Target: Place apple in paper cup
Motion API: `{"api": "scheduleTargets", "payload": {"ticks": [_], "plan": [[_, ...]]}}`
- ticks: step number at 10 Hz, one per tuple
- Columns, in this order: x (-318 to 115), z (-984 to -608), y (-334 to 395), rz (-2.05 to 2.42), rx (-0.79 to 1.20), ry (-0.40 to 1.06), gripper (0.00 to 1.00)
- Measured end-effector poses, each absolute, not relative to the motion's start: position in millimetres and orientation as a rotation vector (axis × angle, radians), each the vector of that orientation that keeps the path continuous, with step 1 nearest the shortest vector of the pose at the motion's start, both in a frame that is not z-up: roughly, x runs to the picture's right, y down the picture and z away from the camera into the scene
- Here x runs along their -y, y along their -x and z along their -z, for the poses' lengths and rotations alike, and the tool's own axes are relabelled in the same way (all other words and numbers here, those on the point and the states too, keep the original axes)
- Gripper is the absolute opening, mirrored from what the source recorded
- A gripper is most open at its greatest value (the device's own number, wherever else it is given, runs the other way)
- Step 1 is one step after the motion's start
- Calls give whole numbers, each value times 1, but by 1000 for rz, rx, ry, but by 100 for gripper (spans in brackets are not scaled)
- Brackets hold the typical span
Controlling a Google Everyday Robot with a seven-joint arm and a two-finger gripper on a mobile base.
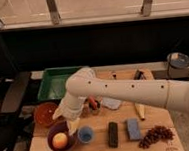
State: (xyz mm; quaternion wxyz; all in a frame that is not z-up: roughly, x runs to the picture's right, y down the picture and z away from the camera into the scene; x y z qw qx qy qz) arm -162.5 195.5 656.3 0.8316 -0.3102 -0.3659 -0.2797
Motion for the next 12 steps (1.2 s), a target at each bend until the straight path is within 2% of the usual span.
{"api": "scheduleTargets", "payload": {"ticks": [6, 12], "plan": [[-226, -692, 167, 513, 792, 744, 66], [-259, -704, 176, 449, 845, 809, 66]]}}
